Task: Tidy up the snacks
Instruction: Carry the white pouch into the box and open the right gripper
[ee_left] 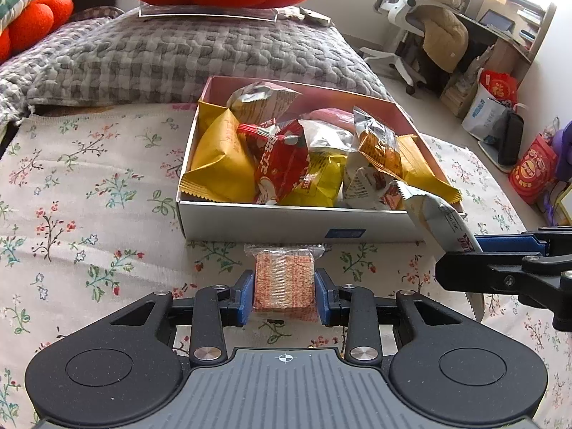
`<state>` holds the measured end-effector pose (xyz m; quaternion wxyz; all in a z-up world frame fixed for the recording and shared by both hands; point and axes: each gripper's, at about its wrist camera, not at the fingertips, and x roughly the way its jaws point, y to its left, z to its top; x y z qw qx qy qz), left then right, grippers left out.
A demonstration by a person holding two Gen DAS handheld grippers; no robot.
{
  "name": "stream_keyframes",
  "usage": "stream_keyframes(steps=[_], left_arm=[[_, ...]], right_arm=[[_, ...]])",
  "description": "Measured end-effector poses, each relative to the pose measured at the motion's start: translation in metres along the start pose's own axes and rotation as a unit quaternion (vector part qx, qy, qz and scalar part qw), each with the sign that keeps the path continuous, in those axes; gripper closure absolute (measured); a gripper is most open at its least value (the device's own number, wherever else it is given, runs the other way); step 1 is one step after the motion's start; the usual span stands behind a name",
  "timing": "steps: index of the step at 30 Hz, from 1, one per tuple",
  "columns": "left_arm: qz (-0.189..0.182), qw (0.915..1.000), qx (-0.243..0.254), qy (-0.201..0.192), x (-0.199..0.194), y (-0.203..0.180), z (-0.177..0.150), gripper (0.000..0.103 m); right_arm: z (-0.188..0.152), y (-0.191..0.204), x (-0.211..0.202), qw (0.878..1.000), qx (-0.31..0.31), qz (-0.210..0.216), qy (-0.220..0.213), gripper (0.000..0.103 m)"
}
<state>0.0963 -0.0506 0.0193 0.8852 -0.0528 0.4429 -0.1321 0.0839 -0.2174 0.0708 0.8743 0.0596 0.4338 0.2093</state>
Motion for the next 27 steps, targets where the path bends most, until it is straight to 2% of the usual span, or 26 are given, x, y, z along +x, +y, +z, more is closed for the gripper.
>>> stream_keyframes(steps=[10, 15, 21, 27], left_arm=[[0.002, 1.0000, -0.002, -0.007, -0.003, 0.002, 0.003, 0.071], [-0.005, 0.9998, -0.003, -0.018, -0.010, 0.000, 0.007, 0.071], [-0.007, 0.9997, -0.005, -0.025, -0.014, 0.001, 0.010, 0.071], [-0.009, 0.9995, -0.007, -0.030, -0.017, 0.002, 0.012, 0.071]], right_arm=[[-0.001, 0.000, 0.003, 1.000, -0.001, -0.008, 0.006, 0.063], [0.003, 0.000, -0.006, 1.000, 0.004, 0.007, -0.009, 0.063], [0.002, -0.004, -0.003, 1.000, 0.012, -0.005, -0.004, 0.063], [0.004, -0.004, -0.011, 1.000, 0.016, 0.009, -0.019, 0.063]])
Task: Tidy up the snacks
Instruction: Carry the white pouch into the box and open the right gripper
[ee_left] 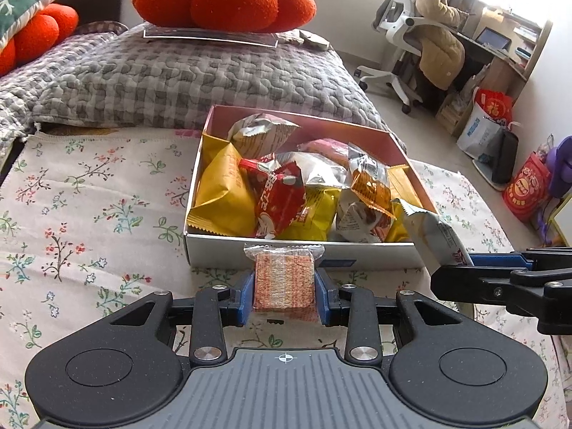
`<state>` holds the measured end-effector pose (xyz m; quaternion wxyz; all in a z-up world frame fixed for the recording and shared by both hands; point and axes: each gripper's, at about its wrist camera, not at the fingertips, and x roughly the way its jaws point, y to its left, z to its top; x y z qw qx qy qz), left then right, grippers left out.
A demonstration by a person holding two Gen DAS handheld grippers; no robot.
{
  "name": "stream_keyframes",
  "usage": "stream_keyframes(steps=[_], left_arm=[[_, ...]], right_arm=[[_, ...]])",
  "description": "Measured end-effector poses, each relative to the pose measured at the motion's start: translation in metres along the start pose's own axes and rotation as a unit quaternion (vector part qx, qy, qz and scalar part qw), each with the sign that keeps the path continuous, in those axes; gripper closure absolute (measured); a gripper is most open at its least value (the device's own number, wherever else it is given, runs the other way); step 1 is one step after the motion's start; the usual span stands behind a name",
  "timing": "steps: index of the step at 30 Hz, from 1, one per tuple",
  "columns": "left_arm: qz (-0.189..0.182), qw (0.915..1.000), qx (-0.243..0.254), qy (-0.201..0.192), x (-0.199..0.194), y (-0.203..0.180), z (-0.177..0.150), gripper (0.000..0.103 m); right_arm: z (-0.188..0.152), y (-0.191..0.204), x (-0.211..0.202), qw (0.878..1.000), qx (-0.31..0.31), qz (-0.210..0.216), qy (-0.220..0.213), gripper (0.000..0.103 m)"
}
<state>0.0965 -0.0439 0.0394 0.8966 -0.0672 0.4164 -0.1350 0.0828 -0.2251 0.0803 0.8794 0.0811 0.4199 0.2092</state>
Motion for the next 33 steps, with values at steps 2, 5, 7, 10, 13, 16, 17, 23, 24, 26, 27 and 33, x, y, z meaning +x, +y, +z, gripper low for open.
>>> stream_keyframes(steps=[2, 5, 7, 10, 13, 16, 17, 23, 24, 26, 27, 33], left_arm=[[-0.001, 1.0000, 0.000, -0.003, -0.002, -0.001, 0.001, 0.071], [-0.001, 0.9999, 0.000, -0.010, -0.006, 0.000, 0.004, 0.071], [0.000, 0.9999, 0.000, -0.015, -0.008, 0.000, 0.006, 0.071], [-0.002, 0.9998, -0.003, -0.022, -0.011, 0.001, 0.010, 0.071], [-0.003, 0.9996, -0.002, -0.029, -0.012, 0.000, 0.015, 0.071], [-0.008, 0.9995, -0.002, -0.032, -0.011, 0.000, 0.020, 0.071], [-0.009, 0.9994, -0.003, -0.032, -0.010, 0.000, 0.022, 0.071], [-0.006, 0.9985, -0.005, -0.054, -0.008, -0.001, 0.049, 0.071], [-0.006, 0.9984, -0.005, -0.056, -0.005, -0.001, 0.055, 0.071], [-0.011, 0.9982, -0.009, -0.059, 0.003, -0.003, 0.067, 0.071], [-0.012, 0.9981, -0.012, -0.059, 0.008, -0.003, 0.072, 0.071], [-0.002, 0.9982, -0.018, -0.057, 0.042, -0.007, 0.093, 0.071]], right_arm=[[0.001, -0.001, -0.001, 1.000, 0.001, -0.001, -0.002, 0.063], [0.002, -0.004, -0.002, 1.000, 0.007, -0.002, -0.006, 0.063], [0.004, -0.007, -0.006, 1.000, 0.013, -0.001, -0.012, 0.063], [0.007, -0.012, -0.012, 0.999, 0.024, 0.000, -0.025, 0.063], [0.010, -0.017, -0.014, 0.999, 0.035, -0.006, -0.034, 0.063], [0.013, -0.021, -0.010, 0.998, 0.046, -0.015, -0.039, 0.063], [0.014, -0.023, -0.009, 0.998, 0.050, -0.017, -0.040, 0.063], [0.025, -0.047, -0.004, 0.993, 0.096, -0.039, -0.063, 0.063], [0.028, -0.054, -0.001, 0.991, 0.111, -0.038, -0.066, 0.063], [0.032, -0.066, 0.008, 0.987, 0.137, -0.042, -0.067, 0.063], [0.033, -0.072, 0.012, 0.986, 0.146, -0.043, -0.067, 0.063], [0.045, -0.077, 0.030, 0.984, 0.156, -0.030, -0.078, 0.063]])
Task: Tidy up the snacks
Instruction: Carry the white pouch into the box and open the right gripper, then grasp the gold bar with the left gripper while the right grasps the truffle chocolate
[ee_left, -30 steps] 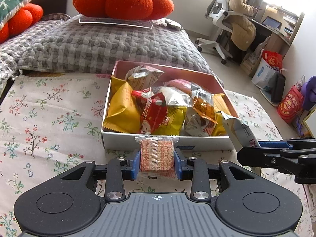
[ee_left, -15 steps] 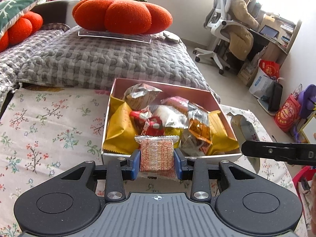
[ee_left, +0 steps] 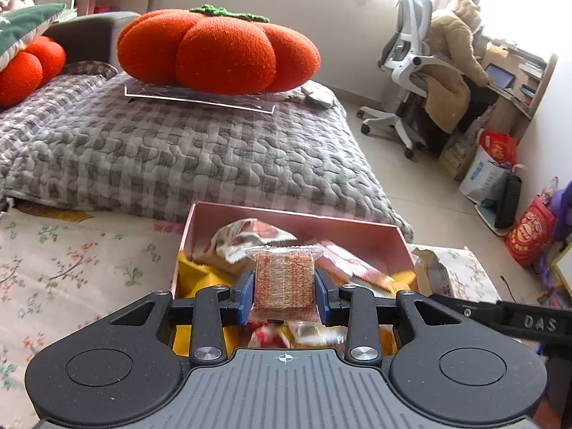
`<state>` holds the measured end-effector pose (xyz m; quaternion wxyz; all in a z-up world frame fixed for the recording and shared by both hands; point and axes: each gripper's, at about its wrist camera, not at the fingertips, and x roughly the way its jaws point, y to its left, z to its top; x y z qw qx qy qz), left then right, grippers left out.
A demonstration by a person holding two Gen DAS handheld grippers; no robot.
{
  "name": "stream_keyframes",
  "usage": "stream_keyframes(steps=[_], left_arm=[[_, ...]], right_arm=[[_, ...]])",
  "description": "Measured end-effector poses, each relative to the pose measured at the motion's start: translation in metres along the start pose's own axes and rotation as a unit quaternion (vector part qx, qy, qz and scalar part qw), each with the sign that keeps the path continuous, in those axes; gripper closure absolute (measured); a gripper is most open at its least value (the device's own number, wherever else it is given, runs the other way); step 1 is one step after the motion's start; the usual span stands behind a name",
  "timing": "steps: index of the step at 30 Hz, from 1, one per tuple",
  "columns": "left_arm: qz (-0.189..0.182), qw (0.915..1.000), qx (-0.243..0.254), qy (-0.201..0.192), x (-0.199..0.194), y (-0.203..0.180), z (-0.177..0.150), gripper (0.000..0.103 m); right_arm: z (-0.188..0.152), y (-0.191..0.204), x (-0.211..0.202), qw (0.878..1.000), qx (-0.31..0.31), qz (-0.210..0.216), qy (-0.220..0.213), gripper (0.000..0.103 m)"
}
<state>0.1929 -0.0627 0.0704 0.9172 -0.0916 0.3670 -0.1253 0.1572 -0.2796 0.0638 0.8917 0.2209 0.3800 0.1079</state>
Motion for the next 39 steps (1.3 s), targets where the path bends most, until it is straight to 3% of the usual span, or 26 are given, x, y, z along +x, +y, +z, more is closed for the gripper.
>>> stream_keyframes(steps=[4, 7, 14, 18, 22, 24, 25, 32, 39], left_arm=[[-0.012, 0.9999, -0.011, 0.006, 0.015, 0.002, 0.007, 0.067], [-0.005, 0.9999, -0.012, -0.002, 0.008, 0.005, 0.004, 0.047], [0.044, 0.9990, 0.008, -0.006, -0.037, 0.021, -0.021, 0.042], [0.068, 0.9971, 0.001, 0.035, -0.060, 0.032, -0.056, 0.039], [0.044, 0.9967, 0.001, 0.068, -0.078, 0.030, -0.092, 0.039], [0.031, 0.9959, 0.027, 0.081, -0.081, 0.021, -0.106, 0.038], [0.029, 0.9955, 0.035, 0.083, -0.081, 0.018, -0.111, 0.038], [0.036, 0.9880, 0.049, 0.142, -0.063, 0.011, -0.136, 0.037], [0.029, 0.9868, 0.050, 0.152, -0.066, 0.008, -0.144, 0.036]], right_arm=[[0.000, -0.006, 0.010, 1.000, 0.021, 0.018, -0.010, 0.059], [-0.002, -0.010, 0.007, 0.999, 0.037, 0.016, -0.016, 0.049], [-0.004, -0.004, -0.005, 0.999, 0.047, 0.012, 0.003, 0.048], [-0.013, 0.013, -0.017, 1.000, -0.001, -0.010, 0.017, 0.048], [-0.029, 0.031, -0.035, 0.995, -0.082, -0.047, 0.024, 0.047], [-0.044, 0.039, -0.045, 0.990, -0.128, -0.047, 0.034, 0.036], [-0.054, 0.043, -0.048, 0.986, -0.152, -0.044, 0.044, 0.035], [-0.098, 0.065, -0.034, 0.954, -0.268, -0.028, 0.130, 0.035], [-0.120, 0.081, -0.020, 0.924, -0.337, -0.014, 0.179, 0.037]])
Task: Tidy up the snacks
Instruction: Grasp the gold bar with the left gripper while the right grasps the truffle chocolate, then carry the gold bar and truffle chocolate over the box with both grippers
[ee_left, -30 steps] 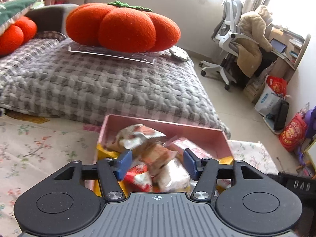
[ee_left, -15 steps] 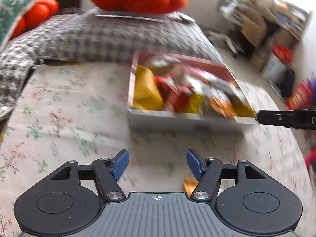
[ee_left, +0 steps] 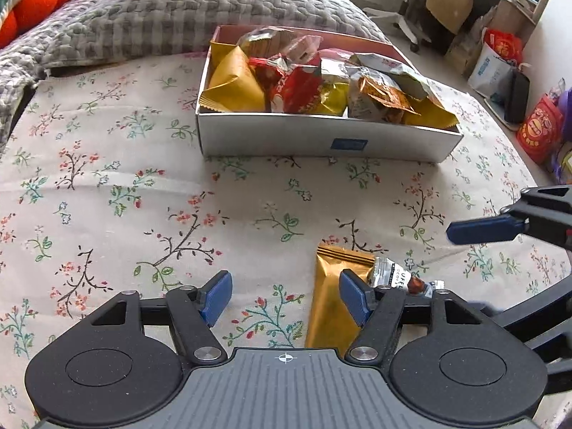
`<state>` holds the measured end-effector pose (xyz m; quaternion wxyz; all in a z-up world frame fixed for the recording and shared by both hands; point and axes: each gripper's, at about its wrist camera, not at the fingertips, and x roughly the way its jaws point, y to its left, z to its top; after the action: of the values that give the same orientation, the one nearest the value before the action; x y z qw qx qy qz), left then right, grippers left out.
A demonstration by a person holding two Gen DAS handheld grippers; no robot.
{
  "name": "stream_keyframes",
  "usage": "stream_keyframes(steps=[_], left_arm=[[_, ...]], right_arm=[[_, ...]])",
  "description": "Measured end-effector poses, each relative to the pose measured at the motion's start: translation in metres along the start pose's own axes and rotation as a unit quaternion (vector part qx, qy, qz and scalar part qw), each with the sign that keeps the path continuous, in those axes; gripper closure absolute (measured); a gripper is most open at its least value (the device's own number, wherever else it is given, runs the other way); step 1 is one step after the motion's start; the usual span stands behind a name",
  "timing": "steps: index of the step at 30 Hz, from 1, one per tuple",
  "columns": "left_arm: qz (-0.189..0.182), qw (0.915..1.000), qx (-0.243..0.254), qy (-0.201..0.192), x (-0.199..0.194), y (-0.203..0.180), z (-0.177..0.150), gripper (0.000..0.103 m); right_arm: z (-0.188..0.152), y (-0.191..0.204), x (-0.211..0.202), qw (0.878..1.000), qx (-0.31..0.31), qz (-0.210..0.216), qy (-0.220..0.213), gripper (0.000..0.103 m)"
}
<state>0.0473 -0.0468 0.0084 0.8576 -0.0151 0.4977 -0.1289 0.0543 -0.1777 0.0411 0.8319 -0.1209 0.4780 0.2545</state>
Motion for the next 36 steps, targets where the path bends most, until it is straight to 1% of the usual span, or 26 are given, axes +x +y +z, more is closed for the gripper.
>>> stream_keyframes(steps=[1, 3, 4, 7, 9, 10, 12, 17, 18, 20, 22, 26, 27, 28, 29, 30, 31, 32, 33, 34, 35, 36], left_arm=[[-0.002, 1.0000, 0.001, 0.001, 0.000, 0.001, 0.000, 0.036], [-0.003, 1.0000, -0.001, 0.003, 0.002, 0.003, -0.001, 0.036], [-0.003, 1.0000, -0.001, 0.005, 0.002, 0.004, -0.001, 0.036], [-0.001, 1.0000, -0.003, 0.004, 0.004, 0.007, -0.001, 0.036], [0.002, 1.0000, -0.005, 0.002, 0.004, 0.009, 0.000, 0.035], [0.003, 1.0000, -0.006, 0.001, 0.003, 0.010, 0.000, 0.035], [0.004, 1.0000, -0.007, 0.002, 0.004, 0.012, -0.001, 0.035], [-0.002, 1.0000, -0.004, 0.001, 0.001, 0.014, -0.005, 0.034], [-0.009, 0.9999, -0.006, 0.003, 0.000, 0.015, -0.005, 0.034], [-0.027, 0.9996, -0.008, 0.005, -0.003, 0.013, -0.006, 0.029], [-0.040, 0.9992, 0.003, 0.004, -0.004, 0.006, -0.009, 0.028], [-0.039, 0.9985, 0.039, 0.005, 0.001, -0.013, -0.017, 0.028], [-0.035, 0.9982, 0.050, 0.000, 0.002, -0.019, -0.020, 0.030], [-0.028, 0.9977, 0.062, -0.006, 0.003, -0.023, -0.023, 0.036], [-0.026, 0.9970, 0.071, -0.013, 0.003, -0.027, -0.025, 0.056], [-0.028, 0.9969, 0.070, -0.019, 0.002, -0.027, -0.025, 0.070], [-0.036, 0.9976, 0.056, -0.017, 0.001, -0.023, -0.023, 0.078], [-0.050, 0.9981, 0.035, -0.012, 0.001, -0.017, -0.021, 0.078], [-0.055, 0.9981, 0.025, -0.011, 0.001, -0.014, -0.019, 0.078], [-0.047, 0.9984, 0.026, -0.015, 0.001, -0.012, -0.019, 0.078], [-0.031, 0.9987, 0.033, -0.023, 0.000, -0.012, -0.019, 0.078], [-0.021, 0.9987, 0.037, -0.028, 0.000, -0.012, -0.019, 0.078]], right_arm=[[0.000, 0.003, 0.004, 1.000, -0.008, -0.005, 0.009, 0.038], [-0.003, 0.009, 0.007, 1.000, -0.019, -0.003, 0.018, 0.047], [-0.004, 0.012, 0.008, 1.000, -0.022, 0.000, 0.022, 0.049], [-0.001, 0.018, 0.018, 0.999, -0.023, 0.003, 0.037, 0.063], [-0.001, 0.020, 0.028, 0.998, -0.023, -0.003, 0.054, 0.075], [0.000, 0.021, 0.031, 0.998, -0.025, -0.010, 0.054, 0.077], [0.003, 0.020, 0.028, 0.999, -0.015, -0.008, 0.049, 0.085], [0.010, 0.001, 0.008, 0.999, 0.030, -0.028, 0.008, 0.086], [0.011, -0.001, 0.004, 0.999, 0.036, -0.031, 0.000, 0.086], [0.012, -0.004, -0.005, 0.998, 0.050, -0.033, -0.019, 0.086], [0.014, -0.007, -0.013, 0.997, 0.059, -0.032, -0.036, 0.086], [0.018, -0.013, -0.023, 0.994, 0.083, -0.027, -0.065, 0.086], [0.019, -0.014, -0.023, 0.993, 0.089, -0.025, -0.070, 0.086], [0.020, -0.015, -0.023, 0.993, 0.093, -0.024, -0.073, 0.086], [0.020, -0.015, -0.023, 0.992, 0.097, -0.025, -0.075, 0.086], [0.021, -0.016, -0.023, 0.992, 0.098, -0.028, -0.076, 0.086], [0.021, -0.015, -0.022, 0.992, 0.098, -0.034, -0.076, 0.086], [0.021, -0.013, -0.021, 0.992, 0.094, -0.043, -0.075, 0.086], [0.022, -0.011, -0.021, 0.992, 0.087, -0.058, -0.074, 0.086], [0.022, -0.007, -0.020, 0.991, 0.078, -0.077, -0.074, 0.086], [0.023, -0.004, -0.022, 0.990, 0.071, -0.090, -0.076, 0.086], [0.023, -0.002, -0.023, 0.990, 0.066, -0.099, -0.078, 0.086]])
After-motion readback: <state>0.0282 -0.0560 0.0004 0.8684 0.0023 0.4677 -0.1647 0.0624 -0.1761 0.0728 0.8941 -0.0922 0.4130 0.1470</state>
